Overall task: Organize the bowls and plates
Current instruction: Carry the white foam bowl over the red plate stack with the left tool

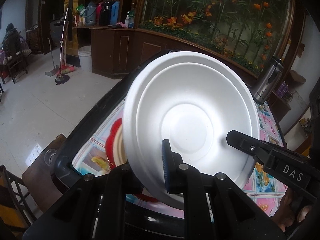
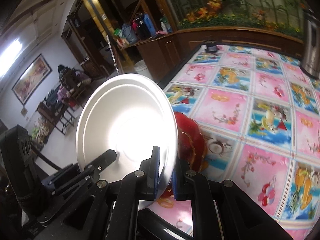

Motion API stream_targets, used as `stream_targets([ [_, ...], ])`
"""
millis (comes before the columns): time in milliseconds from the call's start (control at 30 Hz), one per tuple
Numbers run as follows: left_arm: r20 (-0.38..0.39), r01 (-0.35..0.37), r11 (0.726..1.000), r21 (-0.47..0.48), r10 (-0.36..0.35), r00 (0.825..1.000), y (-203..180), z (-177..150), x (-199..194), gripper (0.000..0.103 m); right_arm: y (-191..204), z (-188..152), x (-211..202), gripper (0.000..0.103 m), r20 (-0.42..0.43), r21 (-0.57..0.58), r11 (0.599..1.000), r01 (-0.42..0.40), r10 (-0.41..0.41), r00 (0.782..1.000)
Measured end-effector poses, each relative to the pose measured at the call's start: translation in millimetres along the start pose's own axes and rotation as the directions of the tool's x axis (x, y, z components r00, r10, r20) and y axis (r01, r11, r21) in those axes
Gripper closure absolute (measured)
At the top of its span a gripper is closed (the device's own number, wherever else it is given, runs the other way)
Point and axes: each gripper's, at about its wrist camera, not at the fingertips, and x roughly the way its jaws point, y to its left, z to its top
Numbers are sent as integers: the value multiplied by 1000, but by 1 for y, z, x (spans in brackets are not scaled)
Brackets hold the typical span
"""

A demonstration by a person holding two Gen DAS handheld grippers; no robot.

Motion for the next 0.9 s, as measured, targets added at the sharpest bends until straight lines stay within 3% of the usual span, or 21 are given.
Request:
stream_targets([
  [233, -57, -18, 1000, 3, 18, 998, 14, 8, 12, 91, 8, 14, 23, 92, -75, 3, 1000, -24, 24, 997],
  [500, -124, -14, 1000, -23, 11, 992, 22, -2, 24, 90, 10, 6, 45, 92, -146, 5, 1000, -30, 30, 989],
  [900, -154, -8, 1000, -10, 6, 988, 22, -2, 28, 90, 7, 1, 52, 91, -190, -7, 1000, -14, 13, 982],
])
